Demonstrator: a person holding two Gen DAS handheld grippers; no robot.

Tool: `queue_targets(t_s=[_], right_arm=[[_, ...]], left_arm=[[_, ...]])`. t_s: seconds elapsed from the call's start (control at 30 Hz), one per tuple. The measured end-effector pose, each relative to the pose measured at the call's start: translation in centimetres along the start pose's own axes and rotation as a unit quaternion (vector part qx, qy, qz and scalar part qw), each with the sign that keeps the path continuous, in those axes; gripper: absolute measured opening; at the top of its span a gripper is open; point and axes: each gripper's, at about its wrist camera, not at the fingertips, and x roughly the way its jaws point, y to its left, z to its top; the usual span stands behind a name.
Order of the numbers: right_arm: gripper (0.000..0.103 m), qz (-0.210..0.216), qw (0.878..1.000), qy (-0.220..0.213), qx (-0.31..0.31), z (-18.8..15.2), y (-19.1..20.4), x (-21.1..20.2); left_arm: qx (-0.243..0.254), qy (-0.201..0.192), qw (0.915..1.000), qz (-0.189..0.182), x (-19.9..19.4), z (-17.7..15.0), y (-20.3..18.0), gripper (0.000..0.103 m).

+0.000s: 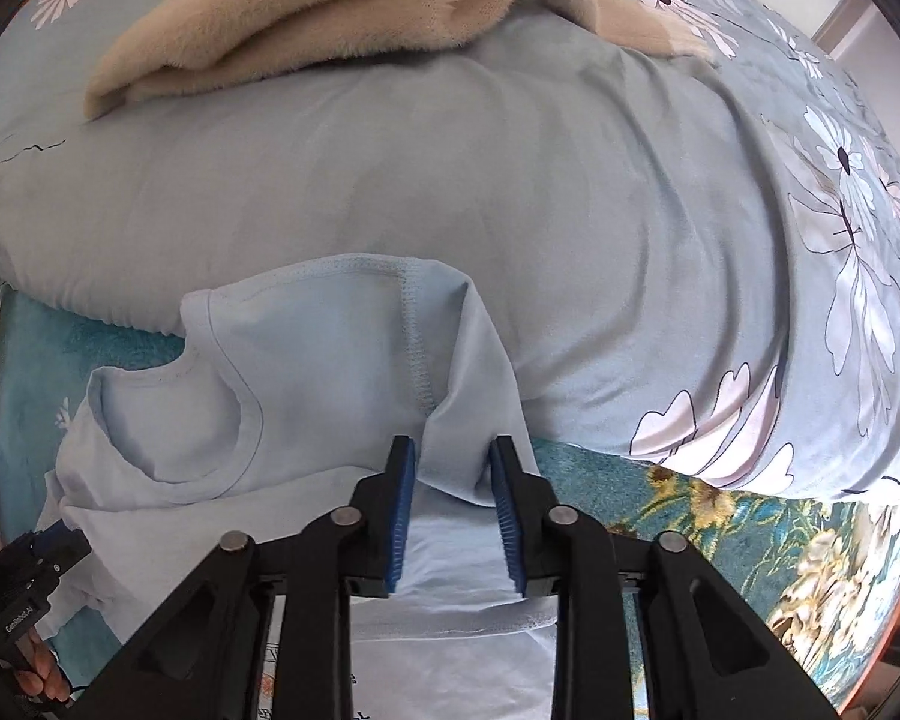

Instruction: Fold clothes

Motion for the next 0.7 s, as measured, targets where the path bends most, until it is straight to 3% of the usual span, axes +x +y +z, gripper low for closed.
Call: queue_targets(t_s=[0.03, 0.17, 0.27, 0.43, 0.53, 0.7], right_arm=[[0.007, -0.001, 1.000, 0.000, 0.002, 0.0, -0.2, 0.0], [0.005, 0.017, 1.000, -0.006, 0.015, 0.0, -1.6, -0.7], [0.004, 0.042, 0.997, -0.034, 0.053, 0.5, -3.8, -2.6], [0.004, 0.064, 0.992, -0.050, 0.101, 2.3, -6.5, -3.5], [0.004, 0.076, 0.992, -0.034, 0.099, 3.1, -4.5, -2.8], [0.004, 0.041, 0.997, -0.022, 0.068, 3.9, -2.3, -1.3]], left_arm=[[-0.006, -0.003, 0.9999, -0.008, -0.1, 0.0, 0.1, 0.006], [-0.023, -0.026, 0.9992, -0.021, -1.5, -0.5, -0.3, 0.004], [-0.051, -0.049, 0.9967, -0.040, -4.3, -1.6, 0.0, 0.003], [-0.081, -0.049, 0.9954, 0.005, -5.5, -1.9, 1.9, 0.003], [-0.101, -0.042, 0.9936, 0.029, -5.1, -1.8, 3.2, 0.003], [-0.131, -0.019, 0.9905, 0.036, -3.6, -2.0, 5.5, 0.004]])
